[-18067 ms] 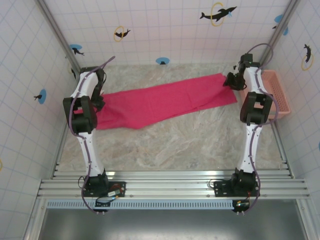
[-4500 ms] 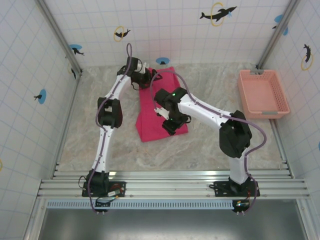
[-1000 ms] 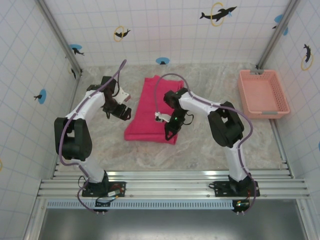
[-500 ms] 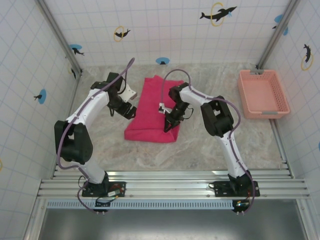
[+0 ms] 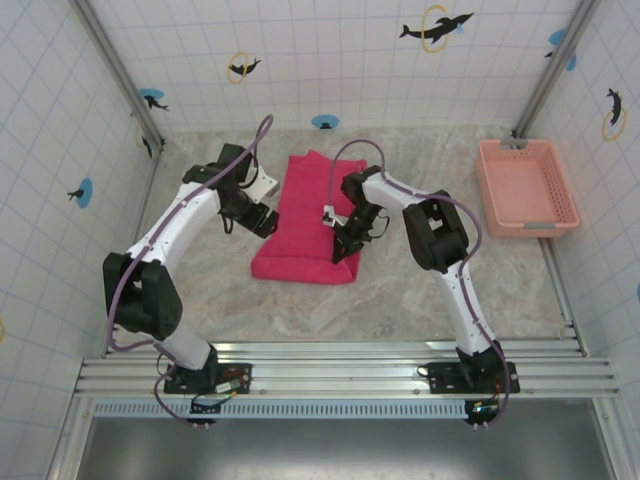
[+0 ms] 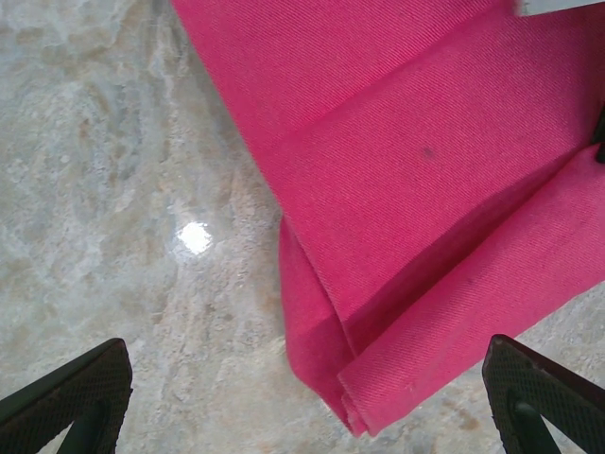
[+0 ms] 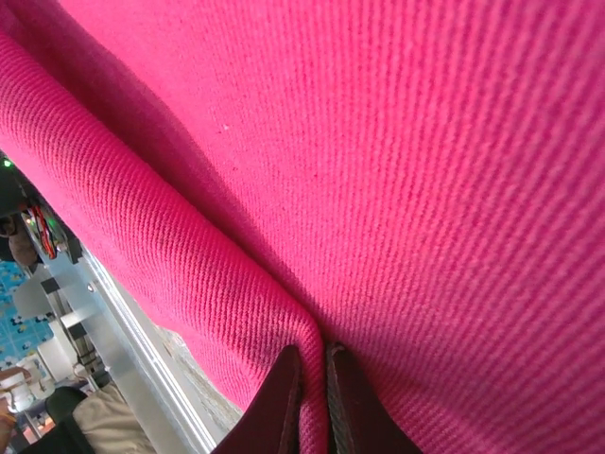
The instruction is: Roll up the long pants
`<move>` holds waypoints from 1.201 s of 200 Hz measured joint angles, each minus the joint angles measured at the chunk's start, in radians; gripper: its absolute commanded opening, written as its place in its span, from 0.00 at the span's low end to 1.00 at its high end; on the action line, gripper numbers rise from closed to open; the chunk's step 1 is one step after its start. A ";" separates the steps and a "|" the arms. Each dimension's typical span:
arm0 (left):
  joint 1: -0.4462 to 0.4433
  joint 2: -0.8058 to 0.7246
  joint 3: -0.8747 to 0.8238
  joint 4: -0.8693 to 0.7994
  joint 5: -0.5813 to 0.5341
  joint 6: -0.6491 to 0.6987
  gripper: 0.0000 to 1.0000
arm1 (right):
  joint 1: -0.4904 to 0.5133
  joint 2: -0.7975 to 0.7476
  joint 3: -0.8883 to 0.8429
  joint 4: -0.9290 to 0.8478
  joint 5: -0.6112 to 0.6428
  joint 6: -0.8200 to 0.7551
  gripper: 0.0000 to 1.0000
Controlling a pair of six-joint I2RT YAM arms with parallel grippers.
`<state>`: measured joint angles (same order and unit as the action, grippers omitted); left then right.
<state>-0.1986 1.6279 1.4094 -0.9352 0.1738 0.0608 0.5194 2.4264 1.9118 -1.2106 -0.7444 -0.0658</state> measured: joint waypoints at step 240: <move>-0.167 0.333 -0.027 0.124 -0.218 -0.122 0.97 | -0.056 -0.209 -0.087 0.144 0.267 0.037 0.48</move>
<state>-0.3660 1.9606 1.3819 -0.8116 -0.0444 -0.0612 0.4629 2.2177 1.8252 -1.0668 -0.4778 -0.0284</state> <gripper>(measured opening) 0.973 0.455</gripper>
